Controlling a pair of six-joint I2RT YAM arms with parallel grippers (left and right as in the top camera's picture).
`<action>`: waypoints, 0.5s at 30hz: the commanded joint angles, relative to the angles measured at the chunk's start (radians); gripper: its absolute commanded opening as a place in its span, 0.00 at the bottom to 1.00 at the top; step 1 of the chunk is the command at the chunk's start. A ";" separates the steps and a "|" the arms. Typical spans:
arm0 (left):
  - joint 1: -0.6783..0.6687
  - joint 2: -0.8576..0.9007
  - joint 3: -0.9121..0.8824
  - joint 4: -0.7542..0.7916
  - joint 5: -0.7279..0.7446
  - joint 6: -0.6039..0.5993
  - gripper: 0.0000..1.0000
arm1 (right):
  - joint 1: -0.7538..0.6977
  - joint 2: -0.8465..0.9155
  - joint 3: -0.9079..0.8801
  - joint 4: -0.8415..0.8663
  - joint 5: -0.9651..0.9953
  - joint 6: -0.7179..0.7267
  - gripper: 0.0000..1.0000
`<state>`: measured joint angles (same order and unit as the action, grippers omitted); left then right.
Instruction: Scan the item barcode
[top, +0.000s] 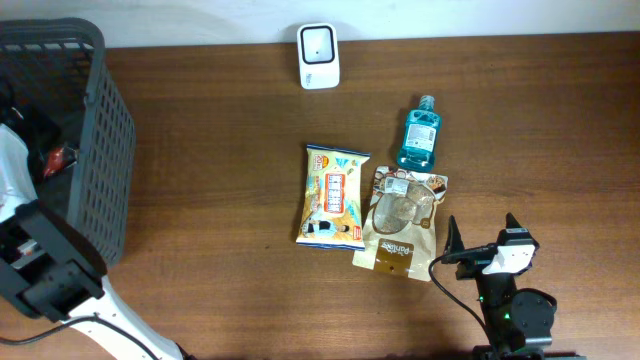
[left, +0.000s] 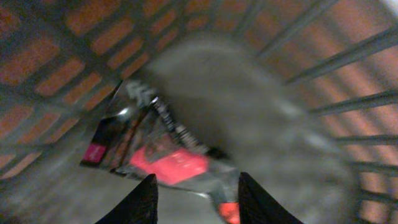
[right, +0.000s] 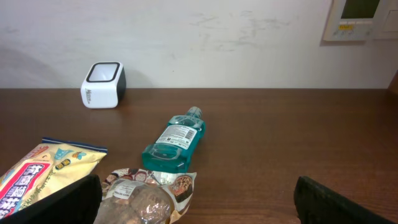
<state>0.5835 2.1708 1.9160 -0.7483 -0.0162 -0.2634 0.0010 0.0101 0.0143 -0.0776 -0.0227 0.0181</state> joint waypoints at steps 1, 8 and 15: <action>0.002 -0.014 0.009 0.039 0.061 -0.099 0.40 | 0.005 -0.006 -0.009 -0.002 0.009 -0.006 0.98; 0.000 0.057 0.003 0.056 -0.006 -0.288 0.41 | 0.005 -0.006 -0.009 -0.001 0.009 -0.006 0.98; 0.016 0.147 0.002 0.013 -0.021 -0.362 0.41 | 0.005 -0.006 -0.009 -0.002 0.009 -0.006 0.98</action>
<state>0.5838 2.2822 1.9163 -0.7147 -0.0143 -0.5484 0.0010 0.0101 0.0143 -0.0776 -0.0227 0.0170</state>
